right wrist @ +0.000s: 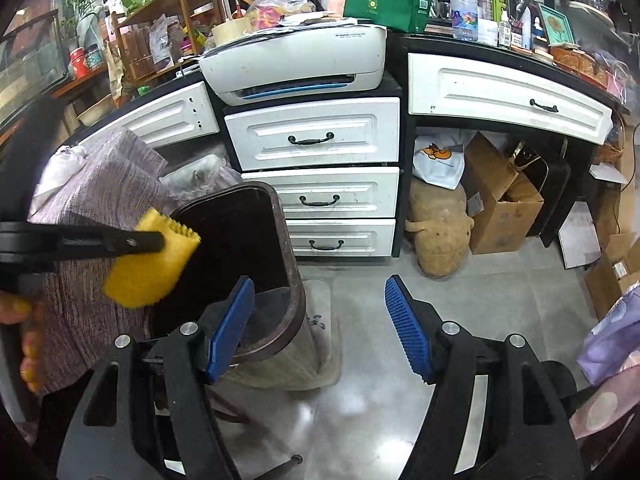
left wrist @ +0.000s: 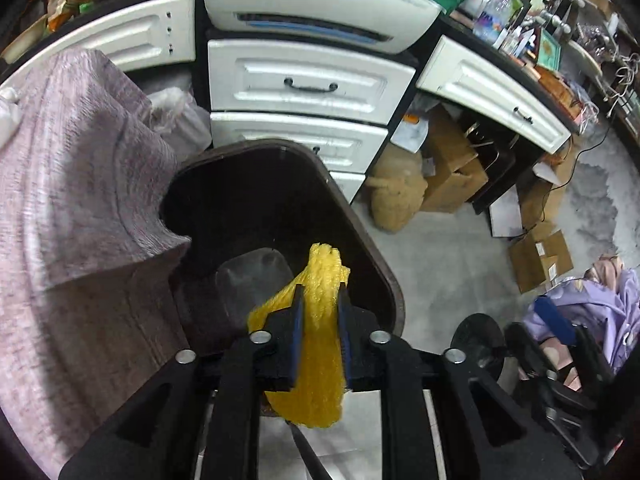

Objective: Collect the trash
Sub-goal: 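Drop the orange net into the bin with right tool while left tool drops yellow net, then grasp the green-and-white milk carton with right tool while left tool reaches toward plastic bag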

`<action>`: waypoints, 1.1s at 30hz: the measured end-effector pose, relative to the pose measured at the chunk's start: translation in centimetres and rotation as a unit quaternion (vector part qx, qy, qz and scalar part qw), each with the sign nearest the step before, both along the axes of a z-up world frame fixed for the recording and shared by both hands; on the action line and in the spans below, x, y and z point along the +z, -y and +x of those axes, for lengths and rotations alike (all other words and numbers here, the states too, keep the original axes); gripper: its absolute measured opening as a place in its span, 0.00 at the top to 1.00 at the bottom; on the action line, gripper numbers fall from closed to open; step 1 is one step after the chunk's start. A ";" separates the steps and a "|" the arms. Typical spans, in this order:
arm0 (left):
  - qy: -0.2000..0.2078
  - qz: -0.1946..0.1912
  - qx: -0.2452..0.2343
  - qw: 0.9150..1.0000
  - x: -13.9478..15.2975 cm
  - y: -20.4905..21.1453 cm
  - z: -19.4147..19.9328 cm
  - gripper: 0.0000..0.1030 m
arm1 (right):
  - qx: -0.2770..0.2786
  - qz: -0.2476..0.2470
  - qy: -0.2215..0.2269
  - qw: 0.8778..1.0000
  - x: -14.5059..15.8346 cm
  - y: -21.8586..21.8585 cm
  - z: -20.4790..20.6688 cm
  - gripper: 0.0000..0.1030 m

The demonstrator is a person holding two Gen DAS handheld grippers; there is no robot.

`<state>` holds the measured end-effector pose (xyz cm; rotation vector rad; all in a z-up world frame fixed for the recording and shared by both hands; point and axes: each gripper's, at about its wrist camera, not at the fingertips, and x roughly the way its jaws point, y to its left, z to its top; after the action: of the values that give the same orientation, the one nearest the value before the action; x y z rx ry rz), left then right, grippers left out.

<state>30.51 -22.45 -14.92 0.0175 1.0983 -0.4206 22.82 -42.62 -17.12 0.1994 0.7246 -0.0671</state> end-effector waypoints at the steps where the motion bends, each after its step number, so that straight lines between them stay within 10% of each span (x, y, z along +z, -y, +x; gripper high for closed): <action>1: -0.002 0.004 0.002 1.000 -0.4 0.1 0.1 0.67 | -0.001 0.001 0.000 1.000 0.0 0.0 0.0 0.34; 4: -0.003 0.013 0.000 1.000 -1.2 0.5 0.5 0.35 | -0.003 -0.001 0.000 1.000 0.0 0.2 -0.3 0.34; 9: -0.001 0.029 0.004 1.000 -1.4 1.1 0.5 0.16 | -0.014 -0.002 0.003 1.000 0.4 0.7 -0.5 0.34; 33: 0.136 -0.022 -0.046 0.989 10.4 -3.5 -9.0 0.05 | 0.051 0.017 0.031 0.998 4.5 -2.0 -1.0 0.24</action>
<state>21.52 -18.93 -4.54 0.0843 0.8216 -0.5102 21.86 -40.58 -12.59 0.1953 0.6734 0.0493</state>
